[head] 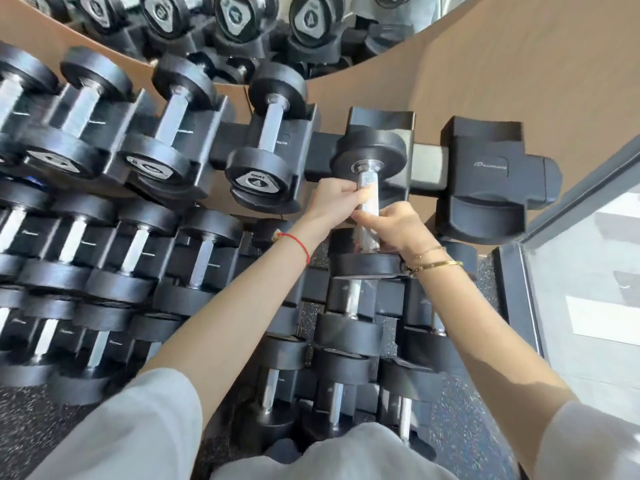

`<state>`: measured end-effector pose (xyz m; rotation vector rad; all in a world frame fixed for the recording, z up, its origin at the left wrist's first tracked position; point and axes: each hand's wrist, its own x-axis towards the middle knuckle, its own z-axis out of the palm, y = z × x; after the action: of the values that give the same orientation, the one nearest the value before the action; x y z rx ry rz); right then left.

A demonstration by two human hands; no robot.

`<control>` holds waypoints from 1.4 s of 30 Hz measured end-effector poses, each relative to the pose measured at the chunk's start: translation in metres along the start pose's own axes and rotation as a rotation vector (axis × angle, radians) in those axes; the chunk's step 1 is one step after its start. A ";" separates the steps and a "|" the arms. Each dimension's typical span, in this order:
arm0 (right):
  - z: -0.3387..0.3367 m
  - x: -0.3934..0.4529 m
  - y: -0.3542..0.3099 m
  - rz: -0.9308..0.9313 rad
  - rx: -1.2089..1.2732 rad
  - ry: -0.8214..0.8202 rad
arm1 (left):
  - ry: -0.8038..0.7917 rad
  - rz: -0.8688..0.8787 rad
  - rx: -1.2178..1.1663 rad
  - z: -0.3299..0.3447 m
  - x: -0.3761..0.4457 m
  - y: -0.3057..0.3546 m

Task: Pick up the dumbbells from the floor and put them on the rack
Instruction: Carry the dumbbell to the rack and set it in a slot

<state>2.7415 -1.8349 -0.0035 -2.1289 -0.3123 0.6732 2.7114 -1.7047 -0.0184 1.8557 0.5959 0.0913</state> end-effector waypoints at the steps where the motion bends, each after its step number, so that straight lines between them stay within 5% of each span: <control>1: -0.003 0.010 -0.004 0.005 0.011 0.006 | -0.005 0.004 0.004 -0.001 0.011 0.004; 27: -0.036 0.157 -0.030 0.102 0.067 0.031 | 0.049 0.053 0.011 0.013 0.164 0.030; 34: -0.049 0.154 -0.021 -0.042 -0.156 0.083 | 0.099 0.249 0.289 0.003 0.158 0.026; 39: -0.053 0.134 -0.008 -0.216 -0.318 0.378 | 0.160 0.337 0.406 -0.014 0.139 0.020; 42: -0.055 0.119 0.003 -0.353 -0.374 0.413 | 0.189 0.399 0.526 -0.026 0.119 0.019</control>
<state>2.8712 -1.8205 -0.0213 -2.4128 -0.6002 -0.0394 2.8124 -1.6345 -0.0186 2.4818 0.3893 0.4097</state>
